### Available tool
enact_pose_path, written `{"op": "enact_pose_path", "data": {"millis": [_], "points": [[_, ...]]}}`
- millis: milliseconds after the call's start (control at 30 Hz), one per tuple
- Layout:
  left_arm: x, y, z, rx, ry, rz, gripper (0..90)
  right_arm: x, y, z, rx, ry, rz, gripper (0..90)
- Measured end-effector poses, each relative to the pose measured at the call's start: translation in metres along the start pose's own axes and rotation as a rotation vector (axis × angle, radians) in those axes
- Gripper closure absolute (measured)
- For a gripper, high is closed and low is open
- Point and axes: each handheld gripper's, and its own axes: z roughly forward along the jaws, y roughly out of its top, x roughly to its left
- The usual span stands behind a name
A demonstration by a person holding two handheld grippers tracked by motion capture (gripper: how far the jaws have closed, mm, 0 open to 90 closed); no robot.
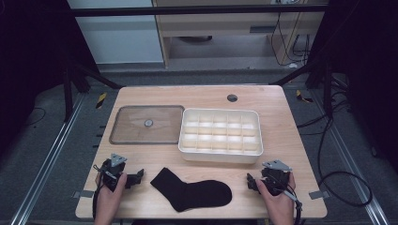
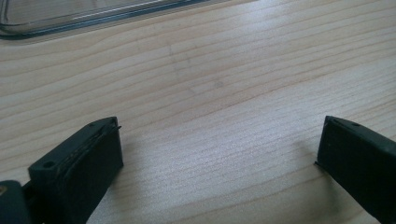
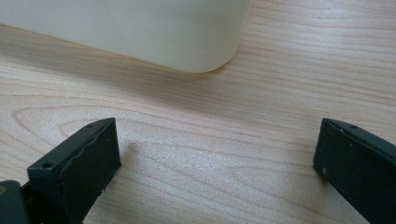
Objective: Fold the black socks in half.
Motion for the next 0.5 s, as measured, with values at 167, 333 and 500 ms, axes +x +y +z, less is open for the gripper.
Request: {"op": "enact_pose_path", "data": {"millis": [167, 333, 500], "points": [[0.0004, 0.0010, 0.0008, -0.003, -0.004, -0.010, 0.0, -0.0008, -0.0011, -0.0009, 0.000, 0.011, -0.015, 1.1], [-0.0005, 0.0025, 0.0026, 0.000, -0.002, 0.003, 0.0, -0.0006, -0.0027, -0.0031, -0.002, 0.025, -0.020, 2.0], [-0.0016, 0.0047, -0.0049, -0.010, -0.072, 0.002, 8.4, -0.0013, -0.0037, -0.0051, -0.015, 0.034, -0.027, 8.9]]}}
